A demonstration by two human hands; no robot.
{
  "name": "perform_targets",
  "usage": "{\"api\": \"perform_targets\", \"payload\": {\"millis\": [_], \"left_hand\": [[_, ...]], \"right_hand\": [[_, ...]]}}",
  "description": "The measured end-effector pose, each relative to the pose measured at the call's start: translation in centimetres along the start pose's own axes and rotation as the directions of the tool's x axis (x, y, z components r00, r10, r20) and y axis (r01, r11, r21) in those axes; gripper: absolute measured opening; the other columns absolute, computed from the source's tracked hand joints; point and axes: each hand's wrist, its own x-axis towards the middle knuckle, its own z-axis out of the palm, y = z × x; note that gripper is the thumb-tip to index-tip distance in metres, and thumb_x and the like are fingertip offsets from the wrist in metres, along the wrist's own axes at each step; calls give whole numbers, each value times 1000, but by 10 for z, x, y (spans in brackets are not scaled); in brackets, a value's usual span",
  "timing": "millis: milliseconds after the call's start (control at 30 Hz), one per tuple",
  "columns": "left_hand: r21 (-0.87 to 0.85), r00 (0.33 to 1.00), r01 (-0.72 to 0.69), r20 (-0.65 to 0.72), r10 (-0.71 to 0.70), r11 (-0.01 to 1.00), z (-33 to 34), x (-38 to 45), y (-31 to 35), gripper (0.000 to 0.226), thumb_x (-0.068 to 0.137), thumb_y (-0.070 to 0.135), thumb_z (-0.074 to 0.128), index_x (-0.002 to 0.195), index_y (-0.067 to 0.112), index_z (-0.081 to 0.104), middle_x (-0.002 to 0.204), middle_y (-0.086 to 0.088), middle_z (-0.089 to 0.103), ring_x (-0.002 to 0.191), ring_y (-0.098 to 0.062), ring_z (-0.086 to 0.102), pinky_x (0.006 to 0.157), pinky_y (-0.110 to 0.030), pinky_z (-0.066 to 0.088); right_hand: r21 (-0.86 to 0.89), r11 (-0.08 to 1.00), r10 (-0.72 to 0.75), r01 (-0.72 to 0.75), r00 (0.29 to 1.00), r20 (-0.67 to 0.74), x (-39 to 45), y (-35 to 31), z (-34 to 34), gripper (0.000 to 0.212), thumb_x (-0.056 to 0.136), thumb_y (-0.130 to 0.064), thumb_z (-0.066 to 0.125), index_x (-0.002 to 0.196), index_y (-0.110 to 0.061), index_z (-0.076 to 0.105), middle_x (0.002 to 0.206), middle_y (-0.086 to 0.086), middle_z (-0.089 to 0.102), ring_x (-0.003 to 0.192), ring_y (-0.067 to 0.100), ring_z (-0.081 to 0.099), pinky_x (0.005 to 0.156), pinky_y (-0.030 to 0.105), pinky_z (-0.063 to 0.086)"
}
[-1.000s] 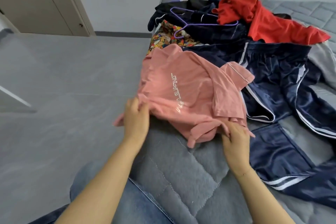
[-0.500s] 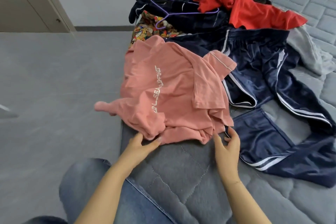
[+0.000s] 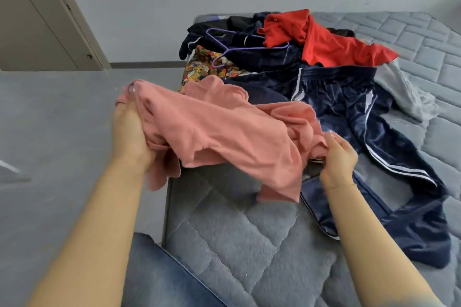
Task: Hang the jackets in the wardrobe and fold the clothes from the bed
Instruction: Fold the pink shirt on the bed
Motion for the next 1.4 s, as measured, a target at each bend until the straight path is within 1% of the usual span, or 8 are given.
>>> {"api": "perform_targets", "payload": {"millis": [167,333,500,733,1000,1133,1267,1400], "left_hand": [[189,920,390,-40,-390,901,-33,-9,-20,29,103,29,42,79,18,55,69,-1,60,59,-10,60,42,-17,47],[600,803,450,52,-594,661,-49,-55,-87,39,97,23,58,130,2,53,124,-22,63,114,-38,60,99,-44,50],[884,813,116,178,-555,453,-54,-84,-131,45,90,26,67,129,14,48,109,-15,69,93,-29,70,102,-39,46],[641,956,208,27,-293,739,-47,-60,-118,12,102,28,48,107,24,57,107,-3,63,92,-15,59,81,-27,45],[306,850,521,-105,-516,797,-64,-71,-91,16,99,29,55,94,17,65,85,-7,69,73,-21,66,52,-28,54],[227,813,576,-68,-578,785,-66,-89,-103,17,98,26,56,86,17,65,82,-7,65,69,-19,61,41,-25,53],[323,785,590,-16,-619,740,-62,-104,-113,20,99,30,55,88,15,61,62,0,68,53,-11,64,49,-24,54],[174,835,549,-80,-544,817,-54,-102,-100,22,101,25,50,83,17,61,78,-3,63,65,-12,60,55,-26,51]], "right_hand": [[-20,987,157,-157,988,-9,8,-1,-27,67,89,-4,59,147,-15,27,108,8,57,77,11,59,62,23,51],[-382,908,176,-175,984,-32,-27,65,-41,30,86,-21,71,107,-5,56,94,6,58,81,19,54,67,28,43],[-531,847,-13,-8,999,-35,-32,71,-34,31,95,-30,58,86,-1,59,91,15,63,91,32,59,77,35,42],[-737,516,-317,436,897,308,1,7,-28,26,100,-33,41,108,-14,59,100,15,67,91,36,59,73,34,35],[-912,216,-360,350,896,258,7,-18,-47,57,93,-21,56,143,-1,37,128,30,52,116,44,49,91,46,37],[-807,417,-245,418,907,343,-78,38,-67,47,81,-4,67,125,3,56,125,20,53,117,36,48,101,40,36],[-515,810,406,-280,902,149,-155,91,-94,14,91,-18,63,87,-6,69,89,13,70,77,23,65,64,29,52],[-9,599,756,-800,563,334,-154,104,-81,52,95,-49,52,115,-2,61,114,18,70,103,29,68,86,38,54]]}}
